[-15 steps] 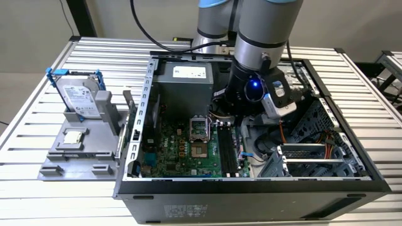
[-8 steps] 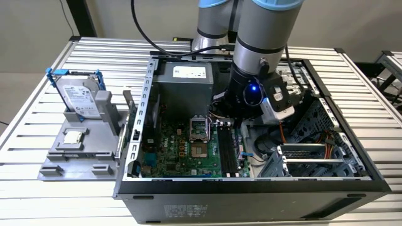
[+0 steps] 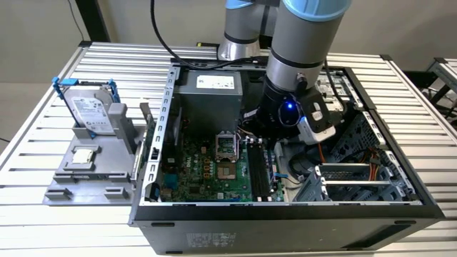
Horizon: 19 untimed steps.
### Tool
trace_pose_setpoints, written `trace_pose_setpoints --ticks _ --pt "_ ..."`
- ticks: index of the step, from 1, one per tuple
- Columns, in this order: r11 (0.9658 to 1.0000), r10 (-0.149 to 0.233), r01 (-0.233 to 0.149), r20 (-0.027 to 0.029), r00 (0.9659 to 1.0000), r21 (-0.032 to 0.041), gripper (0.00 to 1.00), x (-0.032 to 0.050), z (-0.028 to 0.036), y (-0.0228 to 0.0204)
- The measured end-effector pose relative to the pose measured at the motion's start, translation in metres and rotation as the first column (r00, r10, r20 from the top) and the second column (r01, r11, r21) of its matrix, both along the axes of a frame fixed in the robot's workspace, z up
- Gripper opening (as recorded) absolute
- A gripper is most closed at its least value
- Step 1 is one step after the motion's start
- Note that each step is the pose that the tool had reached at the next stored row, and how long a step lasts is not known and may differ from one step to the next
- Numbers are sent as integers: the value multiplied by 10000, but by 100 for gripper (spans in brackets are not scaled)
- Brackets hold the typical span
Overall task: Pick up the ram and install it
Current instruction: 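Insert the ram into the slot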
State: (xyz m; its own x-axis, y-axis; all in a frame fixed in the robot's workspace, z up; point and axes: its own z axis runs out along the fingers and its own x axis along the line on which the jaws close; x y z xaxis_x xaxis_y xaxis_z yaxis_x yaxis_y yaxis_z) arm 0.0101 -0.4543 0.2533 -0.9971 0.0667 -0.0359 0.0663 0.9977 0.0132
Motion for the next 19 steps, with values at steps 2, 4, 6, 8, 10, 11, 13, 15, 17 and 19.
trace_pose_setpoints --ticks 2,4,6,8,10,11,13,15,17,19 --pt "10000 -9 9 -10 10000 -5 0 0 0 -12" --pt "10000 -10 10 -13 10000 -7 0 0 0 -12" --pt "10000 -9 9 -14 10000 -7 0 0 0 -12" --pt "10000 67 -67 -13 10000 -7 0 0 -8 -13" --pt "9998 186 -186 -13 9998 -8 0 0 -24 -17" --pt "9997 252 -252 -14 9997 -9 0 0 -37 -18" --pt "9995 330 -330 -15 9995 -12 0 1 -54 -30" --pt "9995 331 -331 -14 9995 -9 0 1 -71 -47" --pt "9995 324 -324 -14 9995 -9 0 -1 -80 -73" --pt "9995 319 -319 -13 9995 -6 0 -1 -106 -87"
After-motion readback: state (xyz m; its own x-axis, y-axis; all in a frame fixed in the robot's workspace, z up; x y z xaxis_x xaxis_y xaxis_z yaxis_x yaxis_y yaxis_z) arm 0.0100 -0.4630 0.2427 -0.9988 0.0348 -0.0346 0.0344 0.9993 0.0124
